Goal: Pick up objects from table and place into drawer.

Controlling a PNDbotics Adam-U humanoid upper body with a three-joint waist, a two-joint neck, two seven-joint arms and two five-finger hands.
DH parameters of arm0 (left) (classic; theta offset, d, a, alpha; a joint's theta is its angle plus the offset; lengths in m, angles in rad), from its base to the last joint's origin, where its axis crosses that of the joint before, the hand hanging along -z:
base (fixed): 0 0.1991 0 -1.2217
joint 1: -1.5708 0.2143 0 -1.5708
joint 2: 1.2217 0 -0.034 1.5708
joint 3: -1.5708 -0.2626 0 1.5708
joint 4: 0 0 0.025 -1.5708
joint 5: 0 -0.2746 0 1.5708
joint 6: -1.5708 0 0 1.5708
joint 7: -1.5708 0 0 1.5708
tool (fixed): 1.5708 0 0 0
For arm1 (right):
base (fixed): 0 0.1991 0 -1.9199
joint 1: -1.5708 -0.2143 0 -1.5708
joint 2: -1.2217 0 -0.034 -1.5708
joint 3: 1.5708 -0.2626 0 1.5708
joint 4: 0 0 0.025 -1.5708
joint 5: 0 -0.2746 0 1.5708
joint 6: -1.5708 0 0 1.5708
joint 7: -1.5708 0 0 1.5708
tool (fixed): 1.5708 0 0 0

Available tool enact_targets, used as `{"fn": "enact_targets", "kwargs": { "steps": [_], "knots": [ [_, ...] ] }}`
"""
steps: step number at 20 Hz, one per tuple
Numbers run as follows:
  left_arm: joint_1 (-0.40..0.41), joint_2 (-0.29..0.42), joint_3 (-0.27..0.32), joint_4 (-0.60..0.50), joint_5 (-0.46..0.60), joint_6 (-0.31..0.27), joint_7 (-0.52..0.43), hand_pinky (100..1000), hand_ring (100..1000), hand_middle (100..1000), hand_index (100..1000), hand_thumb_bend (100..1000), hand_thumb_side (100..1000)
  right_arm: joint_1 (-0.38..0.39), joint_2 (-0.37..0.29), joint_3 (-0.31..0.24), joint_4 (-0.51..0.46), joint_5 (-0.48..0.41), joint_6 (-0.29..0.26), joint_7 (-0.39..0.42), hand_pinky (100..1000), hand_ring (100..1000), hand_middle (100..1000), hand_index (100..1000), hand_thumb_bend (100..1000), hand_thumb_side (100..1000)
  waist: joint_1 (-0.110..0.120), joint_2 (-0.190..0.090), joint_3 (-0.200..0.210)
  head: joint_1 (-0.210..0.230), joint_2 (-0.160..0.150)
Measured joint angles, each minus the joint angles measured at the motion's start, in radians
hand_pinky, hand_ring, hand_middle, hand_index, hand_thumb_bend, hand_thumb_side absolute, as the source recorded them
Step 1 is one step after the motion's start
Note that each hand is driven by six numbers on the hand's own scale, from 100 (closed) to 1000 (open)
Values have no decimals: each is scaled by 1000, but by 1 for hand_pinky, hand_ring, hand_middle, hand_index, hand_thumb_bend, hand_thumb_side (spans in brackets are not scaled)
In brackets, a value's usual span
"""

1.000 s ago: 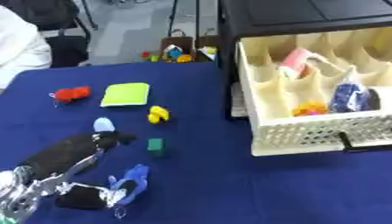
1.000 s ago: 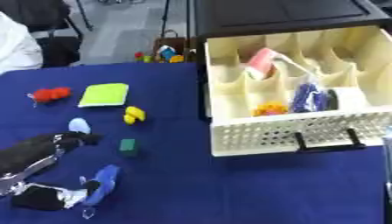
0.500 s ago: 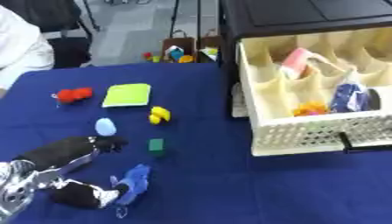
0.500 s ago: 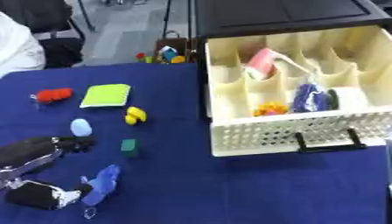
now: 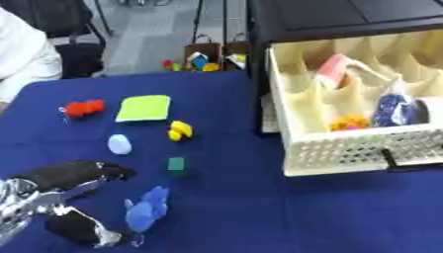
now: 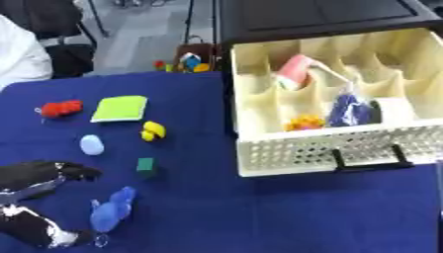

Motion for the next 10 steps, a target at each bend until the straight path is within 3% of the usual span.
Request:
{"fn": "enact_targets", "kwargs": {
  "steps": [10],
  "knots": [
    [-44, 8, -11, 0, -26, -21, -125, 746, 856, 808, 935, 514, 552, 0, 0, 0, 0, -4, 1, 1, 581, 627, 617, 766, 100, 1000, 0, 0, -8, 5, 0]
  ]
}}
